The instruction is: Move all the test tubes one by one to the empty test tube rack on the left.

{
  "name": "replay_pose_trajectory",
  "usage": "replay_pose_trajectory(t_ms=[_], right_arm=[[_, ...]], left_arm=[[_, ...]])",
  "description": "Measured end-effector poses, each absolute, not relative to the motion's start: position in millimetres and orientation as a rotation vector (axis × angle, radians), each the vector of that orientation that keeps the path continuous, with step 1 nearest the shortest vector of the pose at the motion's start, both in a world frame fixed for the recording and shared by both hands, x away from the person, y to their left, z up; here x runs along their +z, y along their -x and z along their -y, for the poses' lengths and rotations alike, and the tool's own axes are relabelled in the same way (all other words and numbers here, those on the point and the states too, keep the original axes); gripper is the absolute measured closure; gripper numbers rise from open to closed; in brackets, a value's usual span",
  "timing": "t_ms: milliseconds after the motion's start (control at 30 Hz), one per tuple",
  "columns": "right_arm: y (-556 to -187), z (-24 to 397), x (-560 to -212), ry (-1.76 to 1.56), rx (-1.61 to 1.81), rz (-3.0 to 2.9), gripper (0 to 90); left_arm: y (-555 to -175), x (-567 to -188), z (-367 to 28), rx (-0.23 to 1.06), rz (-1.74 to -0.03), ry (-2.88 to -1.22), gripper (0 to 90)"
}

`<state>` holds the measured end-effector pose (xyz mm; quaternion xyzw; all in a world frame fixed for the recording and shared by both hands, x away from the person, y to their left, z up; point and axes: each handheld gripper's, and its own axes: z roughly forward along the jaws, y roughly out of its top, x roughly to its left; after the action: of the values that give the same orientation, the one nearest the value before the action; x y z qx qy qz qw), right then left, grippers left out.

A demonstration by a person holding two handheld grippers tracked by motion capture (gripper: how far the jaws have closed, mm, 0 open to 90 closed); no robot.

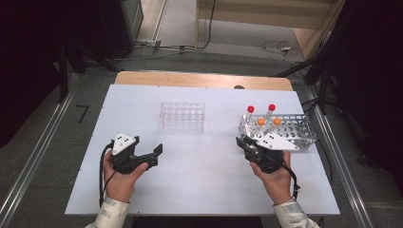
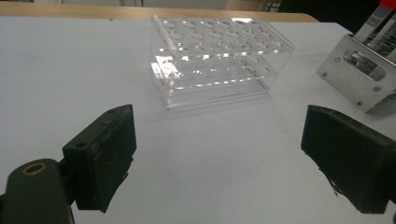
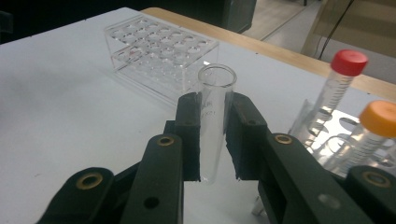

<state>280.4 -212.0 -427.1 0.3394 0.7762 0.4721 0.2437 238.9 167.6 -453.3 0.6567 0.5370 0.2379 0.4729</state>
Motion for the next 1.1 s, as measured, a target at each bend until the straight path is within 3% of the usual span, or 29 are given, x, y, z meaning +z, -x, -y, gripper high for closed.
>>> replay_pose_trajectory(t_ms=[633,967,1100], right_arm=[[-300.8,154.2,-447.1,-0.885,1.306,-2.198,73.0],[-306.6,126.8,-453.9,-0.871,1.335,-2.223,73.0],[-306.0,121.1,-454.6,-0.864,1.337,-2.233,73.0]], left_arm=[[-268.7,-426.3,-98.0,0.556,-1.147,-1.67,17.7],[-277.7,-424.5,-75.4,0.498,-1.086,-1.687,33.9],[-280.1,-421.7,-67.3,0.474,-1.053,-1.689,47.1]])
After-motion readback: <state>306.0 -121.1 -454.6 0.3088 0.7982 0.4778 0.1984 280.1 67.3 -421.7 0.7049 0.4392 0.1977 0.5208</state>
